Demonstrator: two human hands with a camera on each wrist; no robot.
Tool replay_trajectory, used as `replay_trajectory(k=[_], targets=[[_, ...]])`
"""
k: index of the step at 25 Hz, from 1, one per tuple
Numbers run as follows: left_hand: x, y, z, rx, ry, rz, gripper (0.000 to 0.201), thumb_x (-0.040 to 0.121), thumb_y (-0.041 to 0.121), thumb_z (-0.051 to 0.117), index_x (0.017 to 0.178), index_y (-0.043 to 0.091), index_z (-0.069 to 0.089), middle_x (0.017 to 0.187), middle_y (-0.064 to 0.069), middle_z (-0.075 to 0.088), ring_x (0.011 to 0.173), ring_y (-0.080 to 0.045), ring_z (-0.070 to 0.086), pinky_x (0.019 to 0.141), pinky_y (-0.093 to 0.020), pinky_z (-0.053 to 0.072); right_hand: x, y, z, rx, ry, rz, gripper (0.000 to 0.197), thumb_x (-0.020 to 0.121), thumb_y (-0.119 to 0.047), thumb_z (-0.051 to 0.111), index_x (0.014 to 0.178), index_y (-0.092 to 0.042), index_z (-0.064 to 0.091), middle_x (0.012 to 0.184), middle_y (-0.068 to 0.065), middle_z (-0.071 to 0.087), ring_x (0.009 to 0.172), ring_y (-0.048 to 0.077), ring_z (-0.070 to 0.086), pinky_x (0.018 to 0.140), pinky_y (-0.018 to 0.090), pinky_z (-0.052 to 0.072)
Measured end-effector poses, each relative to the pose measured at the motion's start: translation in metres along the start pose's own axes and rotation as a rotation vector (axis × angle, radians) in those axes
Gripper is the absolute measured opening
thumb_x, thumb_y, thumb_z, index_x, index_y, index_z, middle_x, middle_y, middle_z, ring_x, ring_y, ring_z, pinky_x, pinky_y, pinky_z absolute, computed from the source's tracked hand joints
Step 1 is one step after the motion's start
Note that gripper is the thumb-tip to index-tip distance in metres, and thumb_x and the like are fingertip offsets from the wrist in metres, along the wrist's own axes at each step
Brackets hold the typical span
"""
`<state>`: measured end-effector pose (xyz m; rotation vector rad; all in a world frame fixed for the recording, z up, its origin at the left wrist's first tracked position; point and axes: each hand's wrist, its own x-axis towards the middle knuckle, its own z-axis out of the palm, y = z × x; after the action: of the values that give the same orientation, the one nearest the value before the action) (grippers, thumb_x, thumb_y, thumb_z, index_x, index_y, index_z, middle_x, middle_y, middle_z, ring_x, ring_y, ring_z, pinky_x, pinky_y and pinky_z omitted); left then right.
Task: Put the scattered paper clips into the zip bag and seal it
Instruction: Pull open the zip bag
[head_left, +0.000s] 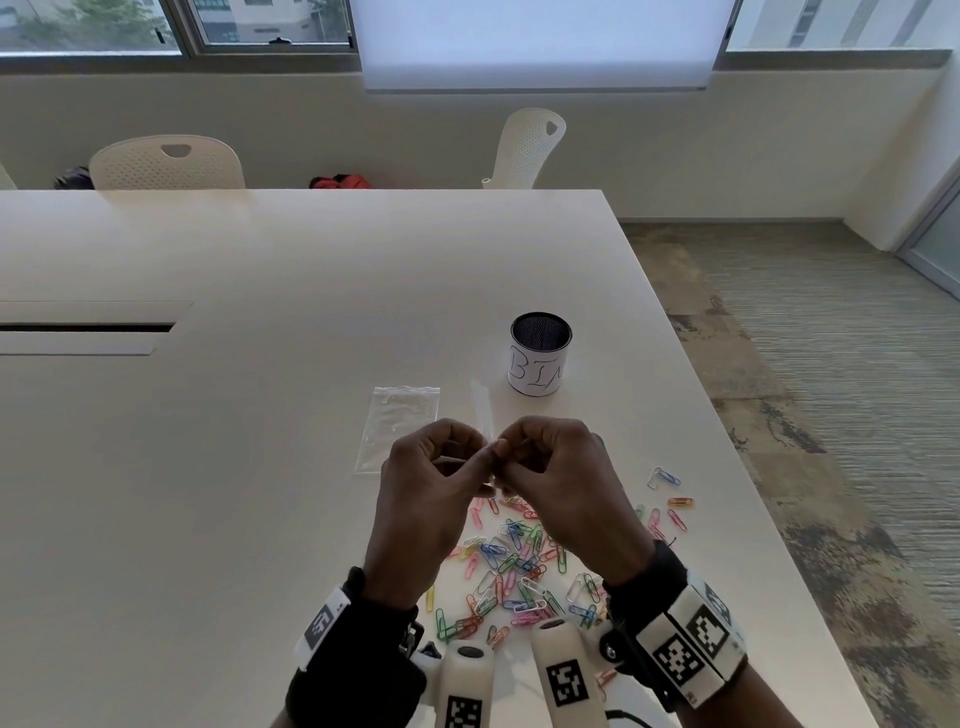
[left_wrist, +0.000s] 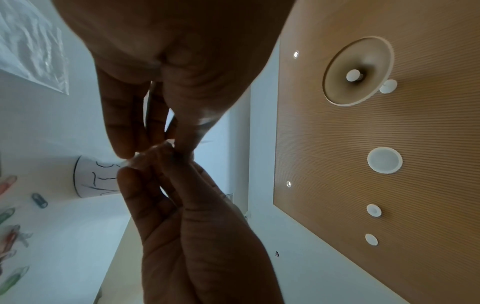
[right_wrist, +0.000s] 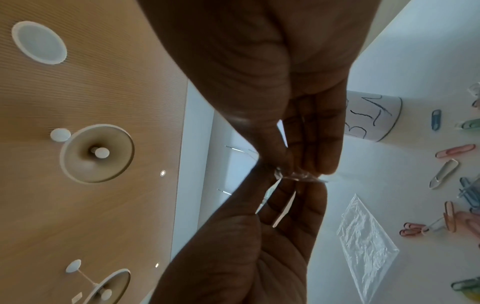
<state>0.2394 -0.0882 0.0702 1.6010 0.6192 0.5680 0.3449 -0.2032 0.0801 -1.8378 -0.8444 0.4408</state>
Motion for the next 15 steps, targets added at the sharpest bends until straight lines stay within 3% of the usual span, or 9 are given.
replay_trajectory(k=[3,7,15], targets=[[-0.001,-0.001,-0.004,0.027,0.025,0.023,0.006,0.092,0.019,0.078,0.093,0.012,0.079,0.081,-0.004,0.08,0.074,-0.019,0.079,0.074,-0.038,0.066,0.0,0.0,-0.004,0.123,-0.044,0.061,0.006,0.09,-0.012,0.077,0.093,-0.008,0.076,0.079,0.007,0.079,0.073,0.018,0.079,0.074,0.037,0.067],[-0.002,-0.002,-0.007,0.123,0.042,0.07,0.007,0.092,0.012,0.078,0.093,0.018,0.081,0.08,0.003,0.081,0.074,-0.015,0.08,0.077,-0.042,0.067,0.0,0.0,-0.003,0.098,-0.021,0.078,0.007,0.089,-0.013,0.079,0.088,-0.008,0.074,0.075,0.01,0.077,0.07,0.022,0.078,0.072,0.043,0.067],[-0.005,0.003,-0.005,0.218,0.099,0.141,0.006,0.087,0.012,0.083,0.092,0.016,0.084,0.077,0.006,0.082,0.069,-0.005,0.079,0.071,-0.031,0.067,-0.006,0.0,0.007,0.278,0.033,0.125,0.009,0.09,-0.009,0.077,0.088,-0.002,0.072,0.076,0.015,0.077,0.07,0.026,0.078,0.069,0.036,0.066]])
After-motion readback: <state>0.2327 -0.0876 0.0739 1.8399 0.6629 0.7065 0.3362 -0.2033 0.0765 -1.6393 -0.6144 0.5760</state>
